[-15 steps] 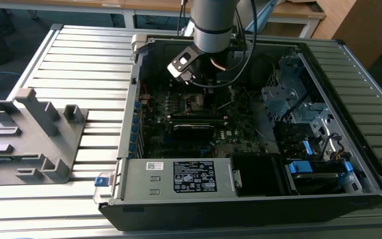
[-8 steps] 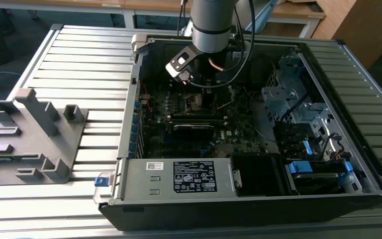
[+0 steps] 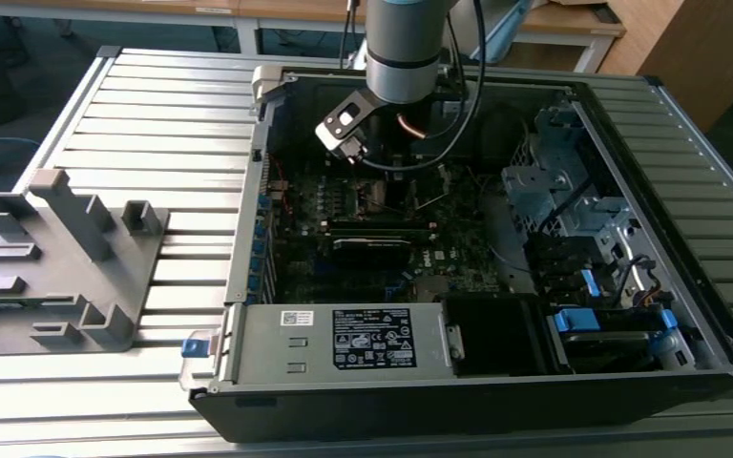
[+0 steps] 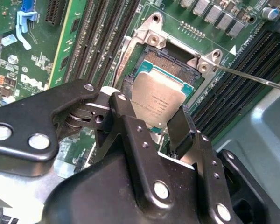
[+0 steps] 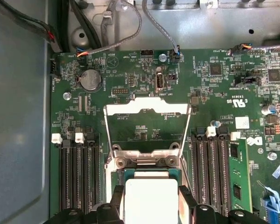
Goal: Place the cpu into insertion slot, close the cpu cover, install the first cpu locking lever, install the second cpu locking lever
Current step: 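Place the cpu into insertion slot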
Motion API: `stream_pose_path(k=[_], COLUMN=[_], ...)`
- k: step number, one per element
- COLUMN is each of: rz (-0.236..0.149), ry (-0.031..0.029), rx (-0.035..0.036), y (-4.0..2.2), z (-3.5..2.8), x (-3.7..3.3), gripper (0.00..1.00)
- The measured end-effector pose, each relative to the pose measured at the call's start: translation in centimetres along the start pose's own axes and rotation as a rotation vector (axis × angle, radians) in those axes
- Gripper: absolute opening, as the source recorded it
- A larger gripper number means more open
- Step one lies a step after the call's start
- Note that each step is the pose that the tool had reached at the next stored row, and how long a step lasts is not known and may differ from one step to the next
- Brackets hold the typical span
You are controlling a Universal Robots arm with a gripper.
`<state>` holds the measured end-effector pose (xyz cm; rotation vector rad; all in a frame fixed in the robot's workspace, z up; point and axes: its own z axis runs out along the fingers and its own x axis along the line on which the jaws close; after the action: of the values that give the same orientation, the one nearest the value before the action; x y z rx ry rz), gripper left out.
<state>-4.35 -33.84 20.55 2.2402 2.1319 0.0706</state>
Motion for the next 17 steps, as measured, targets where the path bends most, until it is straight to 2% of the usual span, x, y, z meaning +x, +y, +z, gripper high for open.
stream_pose_path(k=[11,12,14,17], rz=[-0.002,-0.002,-0.004,-0.004], ry=[0.0004,0.0017,0.0099,0.0100], rx=[-0.0004,-0.0003,0.0003,0.0002], y=[-0.22,-0.25,-0.33,-0.35], z=[0.24,0.32,0.42,0.44], x=[-0.01,-0.01,-0.02,-0.02], gripper=[0.54,0.54,0.54,0.54])
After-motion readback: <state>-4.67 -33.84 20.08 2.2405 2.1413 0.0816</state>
